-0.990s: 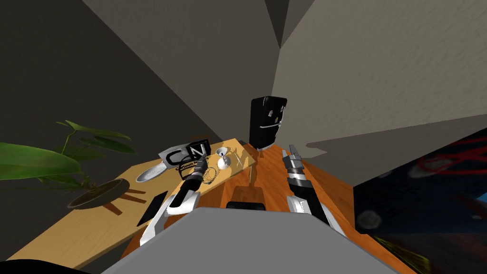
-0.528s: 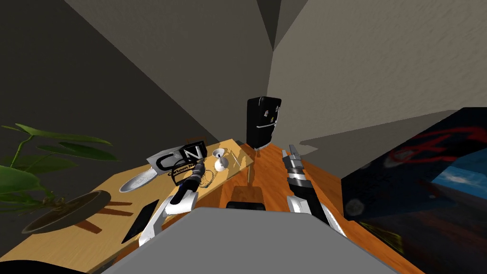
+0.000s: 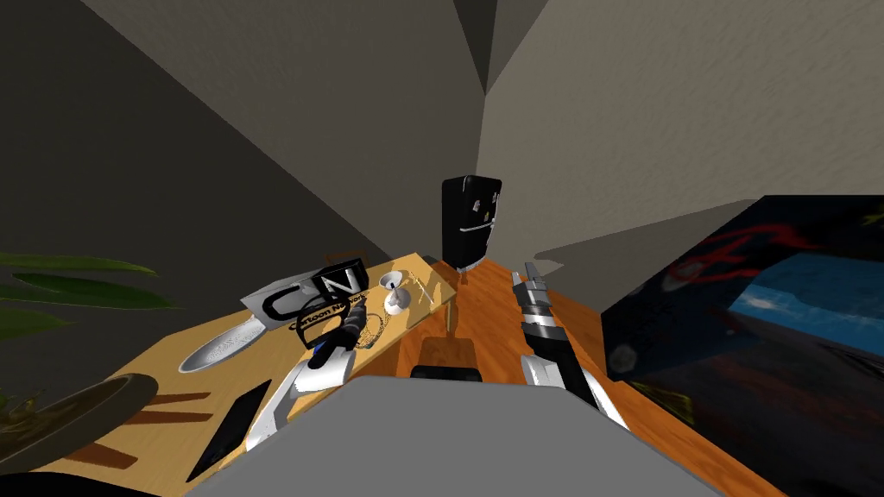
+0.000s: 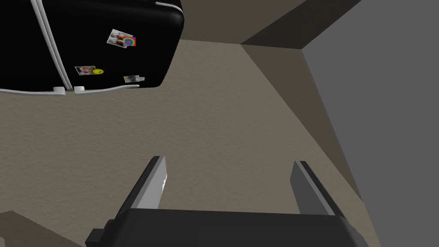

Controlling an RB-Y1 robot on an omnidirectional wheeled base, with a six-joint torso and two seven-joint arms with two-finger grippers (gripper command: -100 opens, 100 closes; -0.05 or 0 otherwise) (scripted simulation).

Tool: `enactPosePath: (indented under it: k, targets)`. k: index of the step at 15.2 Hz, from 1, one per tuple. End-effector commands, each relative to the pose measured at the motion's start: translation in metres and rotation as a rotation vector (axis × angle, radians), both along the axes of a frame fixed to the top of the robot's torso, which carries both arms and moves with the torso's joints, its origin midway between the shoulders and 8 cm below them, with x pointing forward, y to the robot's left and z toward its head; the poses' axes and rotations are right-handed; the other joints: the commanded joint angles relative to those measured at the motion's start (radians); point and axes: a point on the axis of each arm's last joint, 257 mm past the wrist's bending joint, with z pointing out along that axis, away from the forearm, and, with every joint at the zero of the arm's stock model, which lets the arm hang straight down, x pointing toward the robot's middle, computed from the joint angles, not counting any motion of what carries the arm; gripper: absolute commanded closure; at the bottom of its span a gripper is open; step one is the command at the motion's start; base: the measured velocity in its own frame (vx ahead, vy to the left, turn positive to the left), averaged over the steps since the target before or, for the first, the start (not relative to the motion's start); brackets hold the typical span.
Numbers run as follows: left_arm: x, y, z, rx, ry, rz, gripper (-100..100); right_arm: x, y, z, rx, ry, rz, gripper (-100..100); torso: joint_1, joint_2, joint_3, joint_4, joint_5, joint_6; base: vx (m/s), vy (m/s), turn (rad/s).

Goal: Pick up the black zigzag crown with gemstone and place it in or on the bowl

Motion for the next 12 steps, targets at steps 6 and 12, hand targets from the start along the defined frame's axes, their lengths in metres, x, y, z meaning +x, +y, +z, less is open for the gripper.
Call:
enactPosePath:
  k: [6,12]
  targets:
    - [-0.036,0.025,-0.055,-0.051,0.189,0.086,-100,0.000,0.000,0.000,0.000,0.000,0.000,0,0.000,0.000,0.000,0.000,0.000,0.000,0.011,0.018,-0.132]
    - [-0.065,0.039,-0.088,-0.091,0.312,0.143,-100,0.000,0.000,0.000,0.000,0.000,0.000,0,0.000,0.000,0.000,0.000,0.000,0.000,0.006,0.016,-0.098]
